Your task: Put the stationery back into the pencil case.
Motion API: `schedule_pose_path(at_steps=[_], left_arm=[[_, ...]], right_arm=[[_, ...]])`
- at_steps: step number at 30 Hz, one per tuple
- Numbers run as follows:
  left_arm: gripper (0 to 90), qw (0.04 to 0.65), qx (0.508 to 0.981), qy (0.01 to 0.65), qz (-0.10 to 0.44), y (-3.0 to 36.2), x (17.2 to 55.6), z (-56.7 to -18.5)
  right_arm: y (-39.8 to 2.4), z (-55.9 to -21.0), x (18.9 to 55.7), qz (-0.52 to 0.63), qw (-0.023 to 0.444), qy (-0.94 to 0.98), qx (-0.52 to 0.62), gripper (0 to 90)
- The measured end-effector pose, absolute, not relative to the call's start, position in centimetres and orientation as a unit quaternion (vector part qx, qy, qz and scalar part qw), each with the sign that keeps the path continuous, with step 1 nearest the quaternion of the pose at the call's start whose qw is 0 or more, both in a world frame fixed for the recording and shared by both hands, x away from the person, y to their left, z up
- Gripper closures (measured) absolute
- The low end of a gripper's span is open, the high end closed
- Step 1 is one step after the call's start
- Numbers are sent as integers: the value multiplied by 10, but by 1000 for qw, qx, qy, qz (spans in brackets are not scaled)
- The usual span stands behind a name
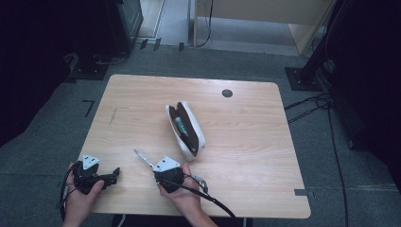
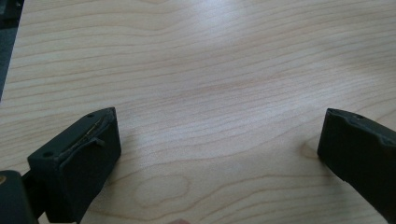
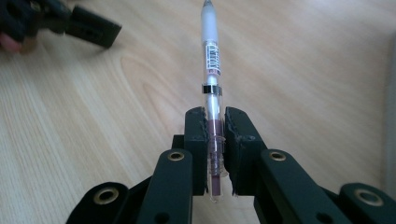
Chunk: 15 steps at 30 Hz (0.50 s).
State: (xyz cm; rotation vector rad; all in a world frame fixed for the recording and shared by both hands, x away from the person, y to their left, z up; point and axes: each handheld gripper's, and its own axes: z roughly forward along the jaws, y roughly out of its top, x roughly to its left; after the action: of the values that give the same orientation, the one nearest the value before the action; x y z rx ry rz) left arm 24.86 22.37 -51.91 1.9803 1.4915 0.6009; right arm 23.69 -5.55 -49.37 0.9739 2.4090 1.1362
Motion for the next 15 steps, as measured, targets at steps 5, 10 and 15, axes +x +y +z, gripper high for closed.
schedule_pose_path(at_steps=[5,10,15], left_arm=[[0,291,743,559,225,224,249,-519],[0,291,743,559,225,224,249,-519],[0,291,743,559,225,224,249,-519]], right_arm=[[-65,-478,239,411,162,828,345,801],[-74,-460,241,425,178,817,347,802],[-87,-438,246,443,197,799,357,801]])
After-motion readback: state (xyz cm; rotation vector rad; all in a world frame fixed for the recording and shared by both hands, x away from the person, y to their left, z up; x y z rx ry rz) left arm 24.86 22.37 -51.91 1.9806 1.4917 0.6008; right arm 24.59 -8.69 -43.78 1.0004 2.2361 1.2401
